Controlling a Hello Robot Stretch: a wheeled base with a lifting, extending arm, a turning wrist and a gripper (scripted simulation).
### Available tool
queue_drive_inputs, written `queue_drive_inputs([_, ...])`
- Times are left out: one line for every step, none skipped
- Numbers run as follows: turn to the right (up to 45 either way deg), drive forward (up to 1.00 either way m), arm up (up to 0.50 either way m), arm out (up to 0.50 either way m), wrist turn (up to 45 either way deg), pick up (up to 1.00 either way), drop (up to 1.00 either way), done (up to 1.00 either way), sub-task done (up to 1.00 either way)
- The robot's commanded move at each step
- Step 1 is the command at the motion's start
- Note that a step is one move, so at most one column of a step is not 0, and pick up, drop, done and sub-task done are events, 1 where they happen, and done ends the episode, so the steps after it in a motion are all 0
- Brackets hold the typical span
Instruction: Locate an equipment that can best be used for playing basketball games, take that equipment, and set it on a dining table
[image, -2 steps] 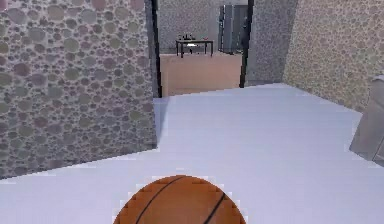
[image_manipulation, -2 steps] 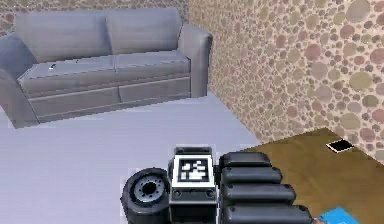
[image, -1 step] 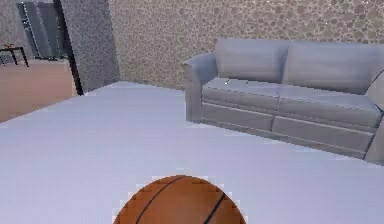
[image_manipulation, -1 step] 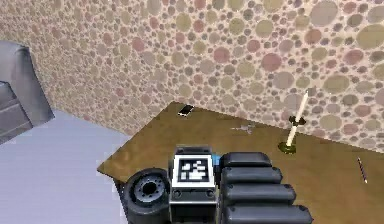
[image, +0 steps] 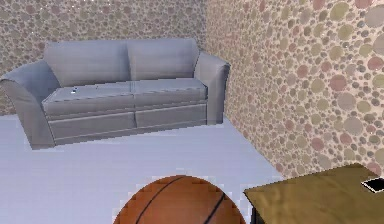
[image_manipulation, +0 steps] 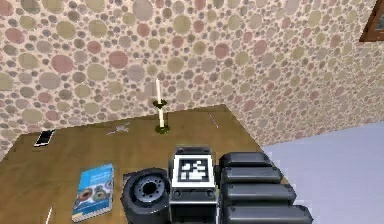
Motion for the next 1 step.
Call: queue_drive_inputs([0.0,0.0,0.0,0.48,0.0,0.0,0.0,0.0,0.0])
